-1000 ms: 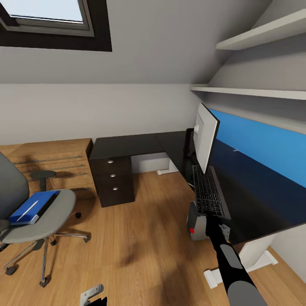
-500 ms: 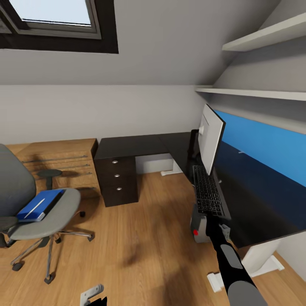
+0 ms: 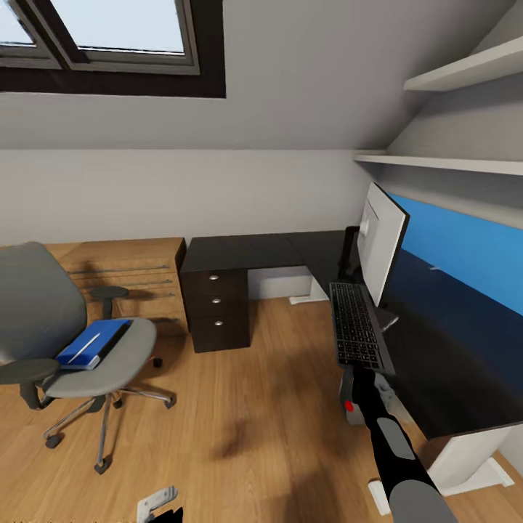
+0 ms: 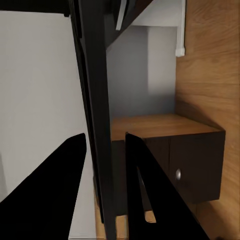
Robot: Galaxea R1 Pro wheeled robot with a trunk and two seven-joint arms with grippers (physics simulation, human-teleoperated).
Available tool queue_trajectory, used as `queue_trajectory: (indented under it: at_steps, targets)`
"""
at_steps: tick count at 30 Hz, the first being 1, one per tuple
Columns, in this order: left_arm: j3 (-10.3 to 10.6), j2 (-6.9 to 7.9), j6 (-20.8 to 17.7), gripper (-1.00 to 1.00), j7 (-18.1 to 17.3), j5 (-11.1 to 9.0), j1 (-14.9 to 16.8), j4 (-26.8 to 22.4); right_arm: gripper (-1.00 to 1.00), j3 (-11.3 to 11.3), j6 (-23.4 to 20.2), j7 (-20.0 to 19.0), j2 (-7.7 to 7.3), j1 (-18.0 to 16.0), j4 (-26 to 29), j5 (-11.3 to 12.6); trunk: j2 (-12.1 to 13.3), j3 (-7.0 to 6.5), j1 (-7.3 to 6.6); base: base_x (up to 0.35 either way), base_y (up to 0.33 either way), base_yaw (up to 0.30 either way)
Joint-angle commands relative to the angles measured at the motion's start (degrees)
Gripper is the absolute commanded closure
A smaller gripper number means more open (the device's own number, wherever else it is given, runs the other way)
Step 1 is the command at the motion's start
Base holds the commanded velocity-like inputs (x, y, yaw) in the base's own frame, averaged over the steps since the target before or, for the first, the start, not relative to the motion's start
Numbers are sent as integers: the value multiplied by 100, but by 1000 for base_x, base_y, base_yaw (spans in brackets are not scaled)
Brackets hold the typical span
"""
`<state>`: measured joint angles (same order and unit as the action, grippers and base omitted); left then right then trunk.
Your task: In the bedroom, organize the workspace by keeping the computer under the desk, ensuring the monitor is on the desk, placing the keyboard on the desk next to the monitor, placing the mouse on the desk next to the keyboard, moving the folder from the swivel chair onto the desk next to the mouse, stacking the notebook on top of the folder with the pen on top of the notebook, and positioning the swivel chair next to the desk.
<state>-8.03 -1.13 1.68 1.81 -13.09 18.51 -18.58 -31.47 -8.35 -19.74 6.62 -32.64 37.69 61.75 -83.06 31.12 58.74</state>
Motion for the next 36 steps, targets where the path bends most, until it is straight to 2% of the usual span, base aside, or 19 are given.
queue_trajectory:
  at_steps: [1,36]
  targets:
    - [4,-2,17,-100,12,-53,4,4,100,-34,-61,-30,6,-5,6,66,-3,0,0,0,0,162]
    - [3,-2,17,-100,12,-53,4,4,100,-26,-61,-30,15,-4,1,66,-3,-215,0,0,0,179]
